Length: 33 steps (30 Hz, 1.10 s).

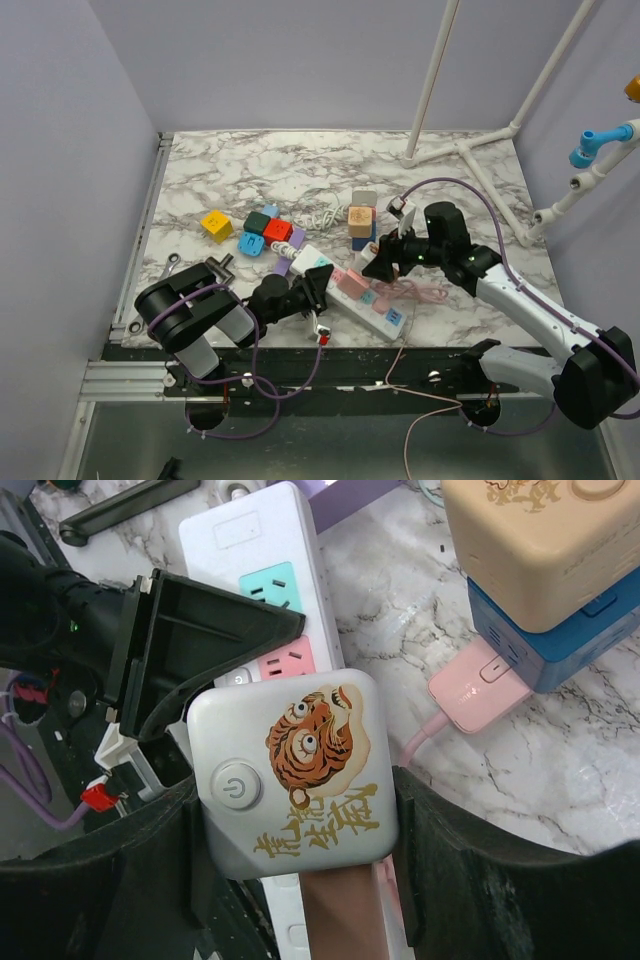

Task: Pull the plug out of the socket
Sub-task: Remove the plug from the socket.

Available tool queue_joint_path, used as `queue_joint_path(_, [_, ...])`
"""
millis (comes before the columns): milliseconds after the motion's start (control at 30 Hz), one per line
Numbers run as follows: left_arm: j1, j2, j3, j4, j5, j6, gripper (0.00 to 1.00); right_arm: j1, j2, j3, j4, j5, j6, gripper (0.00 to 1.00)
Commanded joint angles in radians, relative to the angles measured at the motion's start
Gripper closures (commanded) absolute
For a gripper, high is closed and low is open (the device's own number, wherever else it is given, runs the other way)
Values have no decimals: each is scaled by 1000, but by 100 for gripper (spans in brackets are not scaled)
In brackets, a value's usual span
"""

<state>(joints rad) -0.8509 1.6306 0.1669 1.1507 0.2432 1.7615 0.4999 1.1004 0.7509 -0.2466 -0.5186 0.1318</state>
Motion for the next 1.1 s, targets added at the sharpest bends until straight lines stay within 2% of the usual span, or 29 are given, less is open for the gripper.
queue_joint_path(0, [-2,22,-71,-287,57,120,100,-109,-79,132,188,87,14,99])
queue_joint_path(200, [-2,17,-75,-379,36,148,100,-165,-65,146,204,39,26,99])
queue_joint_path(433, [-2,14,-47,-503,-10,159,100,-177,-42,160,210,13,27,99])
queue_joint_path(767, [-7,53,-1,-439,-54,112,100,-177,-62,106,220,49,62,99])
queue_joint_path(800, [-12,70,5,-428,-77,107,93,-178,-65,103,224,52,65,99])
queue_joint_path(867, [-16,105,22,-394,-109,76,70,-178,-71,101,225,48,70,99])
queue_joint_path(900, [-16,118,34,-384,-124,62,65,-177,-75,101,224,43,72,99])
queue_joint_path(933, [-15,124,38,-366,-126,48,55,-178,-79,99,224,39,76,99])
queue_joint_path(967, [-16,124,41,-351,-124,23,41,-179,-86,97,224,36,78,99])
queue_joint_path(1000, [-16,117,43,-351,-120,11,13,-179,-89,97,225,33,82,99])
queue_joint_path(1033, [-16,108,42,-349,-113,4,2,-178,-94,96,226,30,87,99])
queue_joint_path(1067, [-16,96,39,-344,-108,-5,2,-178,-95,97,227,25,93,99])
